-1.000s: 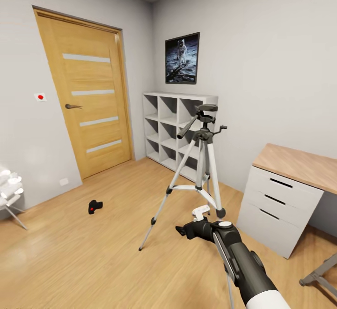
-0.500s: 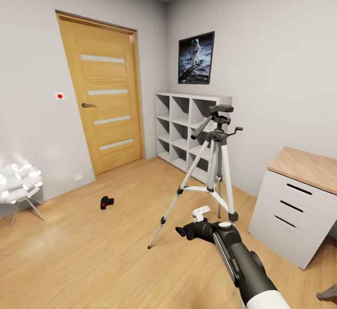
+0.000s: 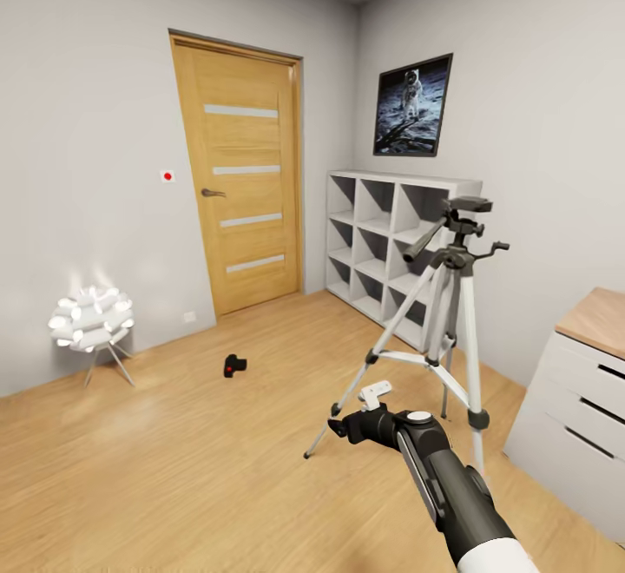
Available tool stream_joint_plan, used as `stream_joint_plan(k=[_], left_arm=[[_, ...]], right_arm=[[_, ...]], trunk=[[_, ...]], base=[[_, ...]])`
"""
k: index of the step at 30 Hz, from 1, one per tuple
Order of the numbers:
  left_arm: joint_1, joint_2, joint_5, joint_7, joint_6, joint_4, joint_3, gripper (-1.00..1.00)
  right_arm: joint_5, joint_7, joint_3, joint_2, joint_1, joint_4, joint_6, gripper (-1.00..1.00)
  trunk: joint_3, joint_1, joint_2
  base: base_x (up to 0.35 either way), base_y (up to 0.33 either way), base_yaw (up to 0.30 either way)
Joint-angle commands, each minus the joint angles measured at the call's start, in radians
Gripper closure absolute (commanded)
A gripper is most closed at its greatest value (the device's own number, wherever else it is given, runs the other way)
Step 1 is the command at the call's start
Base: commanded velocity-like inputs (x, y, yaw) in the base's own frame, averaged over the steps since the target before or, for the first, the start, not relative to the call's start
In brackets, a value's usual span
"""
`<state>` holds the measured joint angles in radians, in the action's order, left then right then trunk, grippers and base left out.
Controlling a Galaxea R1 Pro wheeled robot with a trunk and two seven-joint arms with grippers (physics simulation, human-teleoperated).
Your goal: Attach the digital camera to the camera tripod in the bedroom.
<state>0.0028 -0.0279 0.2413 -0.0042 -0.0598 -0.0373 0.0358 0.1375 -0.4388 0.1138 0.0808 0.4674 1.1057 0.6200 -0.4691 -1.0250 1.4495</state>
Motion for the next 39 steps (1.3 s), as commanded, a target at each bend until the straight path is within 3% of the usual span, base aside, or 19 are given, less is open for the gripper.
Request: stream_joint_plan(k=[1,4,9,39], left_arm=[[0.0,0.0,0.012,0.0,-0.002,-0.001,0.003,-1.0],[0.0,0.0,0.04,-0.002,-0.002,-0.001,0.002,-1.0],[0.0,0.001,0.049,-0.001,-0.002,0.0,0.001,-1.0],[0.0,0.002,0.055,0.003,-0.002,-0.001,0.002,-1.0]], right_arm=[[0.011,-0.008,-0.001,0.0,0.001,0.001,0.003,-1.0],[0.011,-0.006,-0.001,0.0,0.001,-0.001,0.003,-1.0],[0.01,-0.006,-0.004,0.001,0.001,-0.001,0.003,-1.0],[0.006,-0.001,-0.008,-0.001,0.001,-0.009,-0.026,-1.0]], trunk=[[-0.001,0.0,0.001],[-0.001,0.0,0.001],[-0.001,0.0,0.001],[-0.001,0.0,0.001]], base=[[0.0,0.0,0.3],[0.0,0.0,0.3],[0.0,0.0,0.3],[0.0,0.0,0.3]])
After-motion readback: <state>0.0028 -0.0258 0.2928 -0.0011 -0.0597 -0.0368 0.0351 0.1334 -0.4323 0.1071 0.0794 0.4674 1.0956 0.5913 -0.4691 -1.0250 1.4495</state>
